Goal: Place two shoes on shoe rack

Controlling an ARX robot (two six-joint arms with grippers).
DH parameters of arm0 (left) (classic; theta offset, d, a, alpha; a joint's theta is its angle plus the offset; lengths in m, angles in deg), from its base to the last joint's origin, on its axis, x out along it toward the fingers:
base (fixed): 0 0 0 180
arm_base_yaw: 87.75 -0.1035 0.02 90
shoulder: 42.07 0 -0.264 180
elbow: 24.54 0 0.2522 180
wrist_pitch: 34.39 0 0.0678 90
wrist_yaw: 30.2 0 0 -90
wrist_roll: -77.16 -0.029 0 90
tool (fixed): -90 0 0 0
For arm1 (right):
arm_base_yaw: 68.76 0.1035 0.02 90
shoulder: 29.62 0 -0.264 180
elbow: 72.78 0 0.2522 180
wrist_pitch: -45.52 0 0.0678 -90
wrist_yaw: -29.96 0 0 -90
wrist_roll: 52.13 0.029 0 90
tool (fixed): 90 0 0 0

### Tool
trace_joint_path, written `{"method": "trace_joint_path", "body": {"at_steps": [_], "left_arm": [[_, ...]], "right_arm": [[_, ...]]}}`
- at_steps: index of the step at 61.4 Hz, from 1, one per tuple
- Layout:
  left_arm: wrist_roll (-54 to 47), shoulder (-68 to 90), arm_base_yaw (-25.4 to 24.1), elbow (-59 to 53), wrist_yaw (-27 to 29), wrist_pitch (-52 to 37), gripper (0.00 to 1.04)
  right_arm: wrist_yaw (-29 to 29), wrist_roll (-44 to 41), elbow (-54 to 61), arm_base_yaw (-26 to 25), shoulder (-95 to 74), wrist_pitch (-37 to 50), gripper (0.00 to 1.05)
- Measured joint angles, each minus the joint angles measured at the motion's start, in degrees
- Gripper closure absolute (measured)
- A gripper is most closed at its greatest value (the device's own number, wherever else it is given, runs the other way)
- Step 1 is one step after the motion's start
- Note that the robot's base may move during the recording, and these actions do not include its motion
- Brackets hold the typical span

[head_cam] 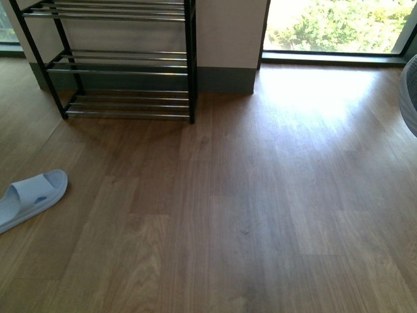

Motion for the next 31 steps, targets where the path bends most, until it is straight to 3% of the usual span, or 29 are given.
{"method": "trace_joint_path", "body": {"at_steps": [31], "left_arm": [[0.0, 0.0, 0.0, 0.0, 0.0, 0.0, 1.03]], "right_arm": [[-0.2, 0.0, 0.0, 0.0, 0.0, 0.0, 1.04]]}}
